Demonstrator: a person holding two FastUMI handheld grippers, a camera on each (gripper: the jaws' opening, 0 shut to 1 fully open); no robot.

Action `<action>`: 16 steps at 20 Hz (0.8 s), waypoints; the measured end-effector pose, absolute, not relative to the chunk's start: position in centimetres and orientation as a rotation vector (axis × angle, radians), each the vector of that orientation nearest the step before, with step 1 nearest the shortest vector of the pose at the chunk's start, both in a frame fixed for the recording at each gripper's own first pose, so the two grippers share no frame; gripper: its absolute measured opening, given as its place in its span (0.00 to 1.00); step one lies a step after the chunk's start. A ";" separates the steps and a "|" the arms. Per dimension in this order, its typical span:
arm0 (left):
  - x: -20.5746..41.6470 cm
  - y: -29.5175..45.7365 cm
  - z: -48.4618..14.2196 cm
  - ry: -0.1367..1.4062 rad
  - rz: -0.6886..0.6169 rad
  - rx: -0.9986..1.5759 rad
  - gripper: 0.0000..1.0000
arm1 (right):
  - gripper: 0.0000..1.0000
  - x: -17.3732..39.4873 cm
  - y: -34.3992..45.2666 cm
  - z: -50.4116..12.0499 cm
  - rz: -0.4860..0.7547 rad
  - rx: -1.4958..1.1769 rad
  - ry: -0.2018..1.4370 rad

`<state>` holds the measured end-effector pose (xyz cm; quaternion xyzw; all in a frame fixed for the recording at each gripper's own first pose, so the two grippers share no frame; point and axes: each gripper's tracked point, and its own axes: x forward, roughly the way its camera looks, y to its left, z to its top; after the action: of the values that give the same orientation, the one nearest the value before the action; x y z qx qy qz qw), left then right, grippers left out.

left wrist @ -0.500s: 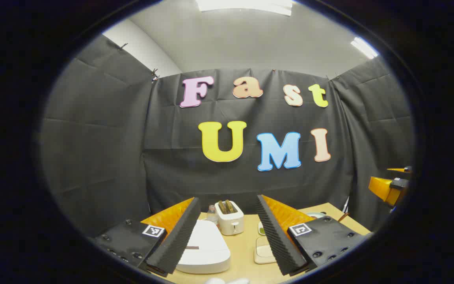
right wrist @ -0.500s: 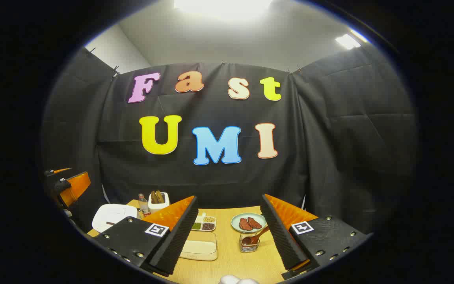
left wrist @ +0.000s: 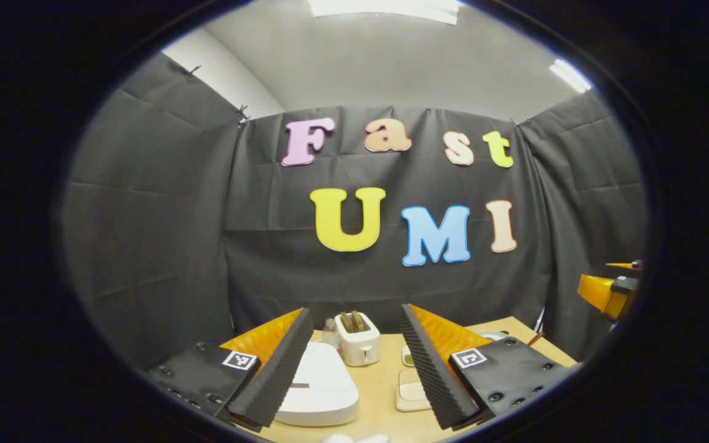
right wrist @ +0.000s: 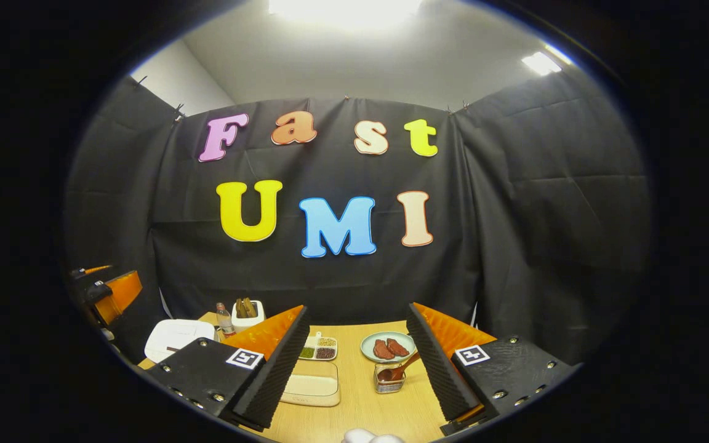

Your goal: Close the left gripper, press the button to open the rice cooker; take a wooden spoon from the chopstick holder with the right hand, scoop a spoonful of rice and pour it into the rice cooker, then put the wooden spoon back into the chopstick holder.

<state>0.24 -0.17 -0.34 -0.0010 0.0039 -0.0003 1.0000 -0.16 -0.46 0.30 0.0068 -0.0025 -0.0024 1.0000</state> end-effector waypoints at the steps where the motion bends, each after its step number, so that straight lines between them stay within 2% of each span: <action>1: 0.1 -0.1 -0.4 0.006 0.000 -0.004 0.98 | 0.97 -0.2 -0.5 0.2 -0.006 0.011 -0.006; 14: 0.8 -0.3 -0.4 0.010 -0.015 -0.005 0.98 | 0.97 -0.1 -0.5 0.2 -0.005 0.020 -0.003; 16: 0.7 0.1 -0.5 0.018 -0.008 -0.008 0.64 | 0.97 -0.1 -0.6 0.2 -0.011 0.019 -0.002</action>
<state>0.70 0.08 -0.47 -0.0040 0.0090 -0.0039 0.9999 -0.07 -0.62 0.16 0.0094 -0.0012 -0.0054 0.9999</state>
